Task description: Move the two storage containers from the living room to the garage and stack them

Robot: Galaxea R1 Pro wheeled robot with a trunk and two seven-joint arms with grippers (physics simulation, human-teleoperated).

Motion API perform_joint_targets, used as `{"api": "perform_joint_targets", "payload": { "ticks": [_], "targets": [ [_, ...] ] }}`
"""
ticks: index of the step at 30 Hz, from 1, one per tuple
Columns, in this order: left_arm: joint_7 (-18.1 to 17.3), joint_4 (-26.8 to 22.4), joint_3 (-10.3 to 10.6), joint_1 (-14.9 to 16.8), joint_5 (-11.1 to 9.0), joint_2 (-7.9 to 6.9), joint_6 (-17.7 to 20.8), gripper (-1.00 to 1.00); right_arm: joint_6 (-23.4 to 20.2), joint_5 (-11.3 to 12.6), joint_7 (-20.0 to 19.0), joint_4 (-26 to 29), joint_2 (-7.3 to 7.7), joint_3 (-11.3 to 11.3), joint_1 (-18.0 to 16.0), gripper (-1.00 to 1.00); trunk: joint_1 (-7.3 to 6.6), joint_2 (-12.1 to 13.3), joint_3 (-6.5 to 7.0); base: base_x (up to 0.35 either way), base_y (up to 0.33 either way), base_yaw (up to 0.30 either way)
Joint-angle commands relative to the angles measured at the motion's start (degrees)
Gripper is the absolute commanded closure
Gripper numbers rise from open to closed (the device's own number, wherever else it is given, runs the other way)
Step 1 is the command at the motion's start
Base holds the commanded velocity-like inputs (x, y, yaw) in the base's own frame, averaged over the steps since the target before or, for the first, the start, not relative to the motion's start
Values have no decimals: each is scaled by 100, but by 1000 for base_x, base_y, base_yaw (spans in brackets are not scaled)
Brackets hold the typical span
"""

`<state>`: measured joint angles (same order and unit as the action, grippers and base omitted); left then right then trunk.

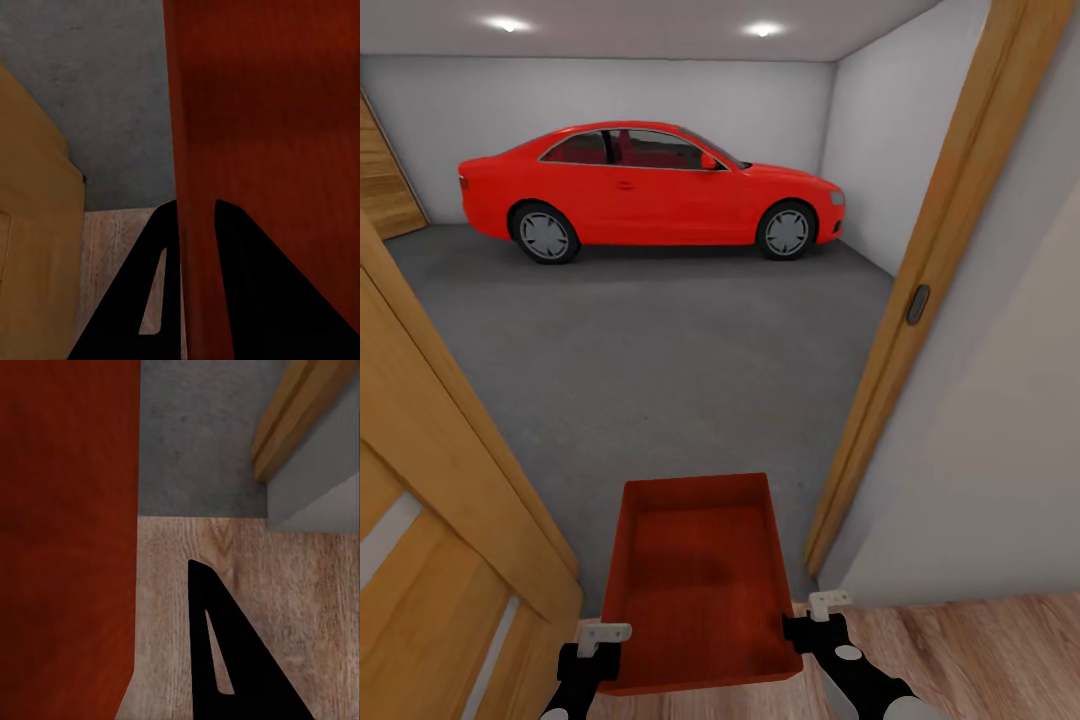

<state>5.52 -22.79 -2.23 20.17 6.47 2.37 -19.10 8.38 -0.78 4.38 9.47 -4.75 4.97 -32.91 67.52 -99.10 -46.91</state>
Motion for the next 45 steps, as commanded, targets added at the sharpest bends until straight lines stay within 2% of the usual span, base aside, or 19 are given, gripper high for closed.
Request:
{"api": "perform_joint_targets", "payload": {
  "ticks": [1, 45],
  "targets": [
    [64, -7, -49, 4, 109, 1, -15, 100, 16, -11, 72, -7, 26, -31, -5, 100, 0, -2, -4, 16, 40, 0],
    [64, -7, -49, 4, 109, 1, -15, 100, 16, -10, 72, -7, 24, -31, -5, 100, 0, -2, -23, 1, 3, 64]
  ]
}}
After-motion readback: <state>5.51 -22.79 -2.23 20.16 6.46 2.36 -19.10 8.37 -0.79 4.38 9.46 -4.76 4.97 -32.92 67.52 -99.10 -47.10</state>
